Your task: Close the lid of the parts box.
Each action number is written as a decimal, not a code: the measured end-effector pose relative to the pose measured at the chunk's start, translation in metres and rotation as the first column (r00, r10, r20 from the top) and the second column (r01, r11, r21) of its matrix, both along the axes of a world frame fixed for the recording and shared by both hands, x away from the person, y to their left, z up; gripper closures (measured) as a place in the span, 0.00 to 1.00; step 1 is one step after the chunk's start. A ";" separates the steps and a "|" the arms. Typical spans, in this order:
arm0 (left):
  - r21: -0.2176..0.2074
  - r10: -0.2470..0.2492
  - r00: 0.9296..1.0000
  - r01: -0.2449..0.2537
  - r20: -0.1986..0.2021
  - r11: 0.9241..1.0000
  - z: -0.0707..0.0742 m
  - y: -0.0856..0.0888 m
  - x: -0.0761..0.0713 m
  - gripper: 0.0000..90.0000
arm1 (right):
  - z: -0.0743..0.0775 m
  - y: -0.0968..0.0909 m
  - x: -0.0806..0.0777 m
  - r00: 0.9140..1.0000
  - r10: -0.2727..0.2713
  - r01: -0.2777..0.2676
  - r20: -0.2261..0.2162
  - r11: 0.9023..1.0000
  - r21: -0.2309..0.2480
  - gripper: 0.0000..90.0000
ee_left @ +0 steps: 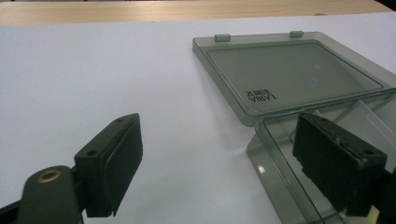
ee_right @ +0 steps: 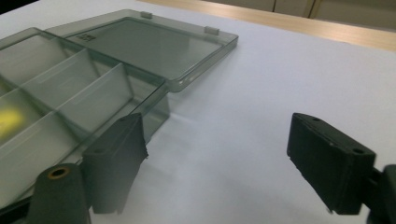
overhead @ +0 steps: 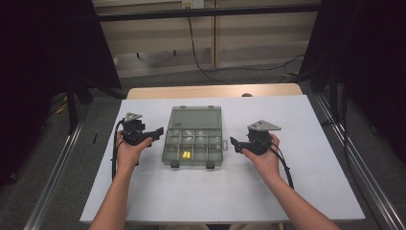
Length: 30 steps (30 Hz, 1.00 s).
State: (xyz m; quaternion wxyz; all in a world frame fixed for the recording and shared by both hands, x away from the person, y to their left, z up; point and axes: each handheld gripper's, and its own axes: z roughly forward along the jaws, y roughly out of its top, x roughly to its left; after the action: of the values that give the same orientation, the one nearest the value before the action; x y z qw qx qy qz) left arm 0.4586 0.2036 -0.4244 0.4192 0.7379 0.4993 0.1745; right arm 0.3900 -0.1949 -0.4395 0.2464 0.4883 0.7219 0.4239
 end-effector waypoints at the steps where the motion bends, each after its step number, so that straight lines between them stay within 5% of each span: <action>1: -0.008 -0.004 1.000 0.004 -0.002 1.000 -0.001 -0.001 0.002 0.22 | 0.000 0.001 0.002 1.000 -0.009 0.009 0.004 1.000 -0.010 0.23; 10: 0.006 0.031 0.999 -0.030 -0.016 1.000 -0.008 -0.004 0.014 0.32 | -0.009 0.006 0.019 0.997 -0.072 0.071 -0.034 0.997 -0.014 0.30; 13: 0.029 0.023 0.999 -0.022 -0.026 0.999 -0.011 -0.007 0.017 0.39 | -0.009 0.009 0.025 0.994 -0.092 0.095 -0.067 0.995 0.042 0.40; 15: 0.040 0.029 0.999 -0.028 -0.032 0.999 -0.013 -0.009 0.020 0.42 | -0.008 0.013 0.031 0.994 -0.097 0.096 -0.055 0.995 -0.019 0.46; 20: 0.040 0.031 0.998 -0.029 -0.055 0.999 -0.016 -0.013 0.026 0.52 | -0.012 0.019 0.047 0.988 -0.106 0.099 -0.111 0.993 -0.072 0.54; 30: 0.052 0.029 0.996 -0.024 -0.089 0.998 -0.024 -0.018 0.037 0.73 | -0.015 0.031 0.070 0.979 -0.100 0.098 -0.179 0.995 -0.022 0.86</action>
State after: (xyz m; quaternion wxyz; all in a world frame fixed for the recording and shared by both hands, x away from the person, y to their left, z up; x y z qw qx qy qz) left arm 0.4955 0.1857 -0.4488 0.3753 0.7486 0.5229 0.1594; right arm 0.4605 -0.1640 -0.4550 0.2041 0.5584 0.7188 0.3604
